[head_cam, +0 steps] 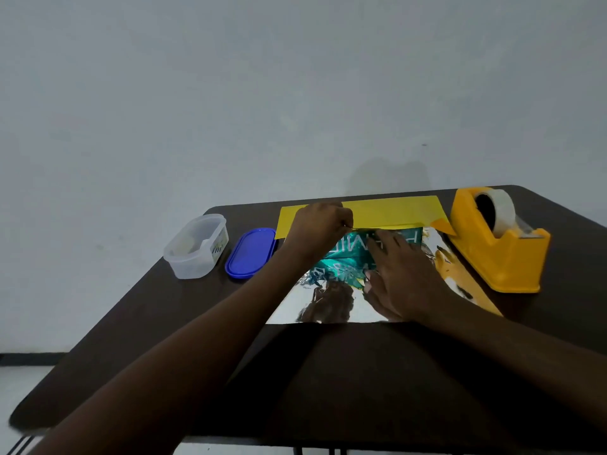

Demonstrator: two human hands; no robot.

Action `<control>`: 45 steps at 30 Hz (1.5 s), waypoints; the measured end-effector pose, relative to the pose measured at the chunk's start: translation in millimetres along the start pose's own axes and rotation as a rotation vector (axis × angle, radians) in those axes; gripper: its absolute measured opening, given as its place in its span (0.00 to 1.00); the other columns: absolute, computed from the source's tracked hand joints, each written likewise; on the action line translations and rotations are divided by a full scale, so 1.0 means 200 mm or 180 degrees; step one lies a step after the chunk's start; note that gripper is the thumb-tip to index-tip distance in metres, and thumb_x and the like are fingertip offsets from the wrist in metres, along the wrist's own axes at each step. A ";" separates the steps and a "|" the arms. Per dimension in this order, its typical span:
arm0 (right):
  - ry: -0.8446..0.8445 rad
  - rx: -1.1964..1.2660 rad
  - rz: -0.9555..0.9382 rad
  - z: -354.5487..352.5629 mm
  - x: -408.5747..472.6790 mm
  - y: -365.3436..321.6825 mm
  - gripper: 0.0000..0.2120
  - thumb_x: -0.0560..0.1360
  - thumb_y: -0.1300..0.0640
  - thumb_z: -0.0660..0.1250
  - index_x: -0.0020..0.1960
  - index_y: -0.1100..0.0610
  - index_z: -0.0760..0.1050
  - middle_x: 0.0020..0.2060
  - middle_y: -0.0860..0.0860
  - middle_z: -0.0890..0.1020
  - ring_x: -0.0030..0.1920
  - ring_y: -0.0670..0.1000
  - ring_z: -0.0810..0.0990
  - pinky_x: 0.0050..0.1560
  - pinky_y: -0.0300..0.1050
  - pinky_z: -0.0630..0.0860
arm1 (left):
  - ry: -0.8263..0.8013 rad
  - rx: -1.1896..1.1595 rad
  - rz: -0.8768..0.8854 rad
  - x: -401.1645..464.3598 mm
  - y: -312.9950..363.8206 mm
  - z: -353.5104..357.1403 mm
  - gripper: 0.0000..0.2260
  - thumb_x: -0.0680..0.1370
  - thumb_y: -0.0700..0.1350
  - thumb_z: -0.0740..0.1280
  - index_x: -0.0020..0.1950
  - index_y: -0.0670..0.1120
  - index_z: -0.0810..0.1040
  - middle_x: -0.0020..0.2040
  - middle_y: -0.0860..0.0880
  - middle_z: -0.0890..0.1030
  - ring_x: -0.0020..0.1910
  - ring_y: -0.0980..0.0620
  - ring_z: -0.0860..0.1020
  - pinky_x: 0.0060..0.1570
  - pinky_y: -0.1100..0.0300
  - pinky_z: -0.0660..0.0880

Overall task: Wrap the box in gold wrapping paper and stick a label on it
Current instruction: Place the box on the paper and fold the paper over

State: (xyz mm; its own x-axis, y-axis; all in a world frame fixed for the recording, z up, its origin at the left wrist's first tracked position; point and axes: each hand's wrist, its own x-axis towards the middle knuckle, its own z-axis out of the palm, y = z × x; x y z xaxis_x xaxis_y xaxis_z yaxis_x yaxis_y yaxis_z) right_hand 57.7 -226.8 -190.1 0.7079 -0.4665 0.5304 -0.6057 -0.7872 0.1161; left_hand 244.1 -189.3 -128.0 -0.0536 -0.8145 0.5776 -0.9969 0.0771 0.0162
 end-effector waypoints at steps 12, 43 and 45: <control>-0.0328 0.0006 0.0125 -0.02 0.02 0.01 0.28 0.73 0.49 0.69 0.69 0.60 0.70 0.66 0.59 0.73 0.64 0.60 0.73 0.60 0.56 0.73 | 0.0034 -0.0095 -0.0113 0.02 -0.01 0.03 0.04 0.73 0.43 0.70 0.44 0.51 0.84 0.41 0.53 0.82 0.40 0.51 0.79 0.37 0.57 0.74; 0.0658 0.1149 0.0595 -0.04 0.23 0.28 0.10 0.69 0.67 0.72 0.40 0.53 0.77 0.37 0.50 0.78 0.42 0.54 0.74 0.37 0.48 0.73 | -0.0582 0.0062 -0.0648 -0.05 -0.26 -0.13 0.11 0.67 0.41 0.78 0.47 0.49 0.83 0.41 0.54 0.75 0.43 0.50 0.78 0.43 0.56 0.74; 0.0647 0.1130 0.0667 -0.03 0.24 0.28 0.10 0.68 0.67 0.73 0.40 0.52 0.77 0.37 0.50 0.78 0.42 0.54 0.74 0.36 0.47 0.73 | -0.0521 -0.0114 -0.0638 -0.03 -0.23 -0.14 0.13 0.66 0.44 0.80 0.47 0.49 0.83 0.42 0.54 0.76 0.43 0.52 0.78 0.44 0.56 0.74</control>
State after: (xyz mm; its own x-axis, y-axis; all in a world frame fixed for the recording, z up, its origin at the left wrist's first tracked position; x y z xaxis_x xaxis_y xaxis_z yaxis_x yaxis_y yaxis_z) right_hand 55.4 -290.2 -153.4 0.4763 -0.5696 0.6698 -0.5412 -0.7903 -0.2872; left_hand 292.1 -171.8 -110.1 0.1333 -0.8975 0.4204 -0.9860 -0.0773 0.1476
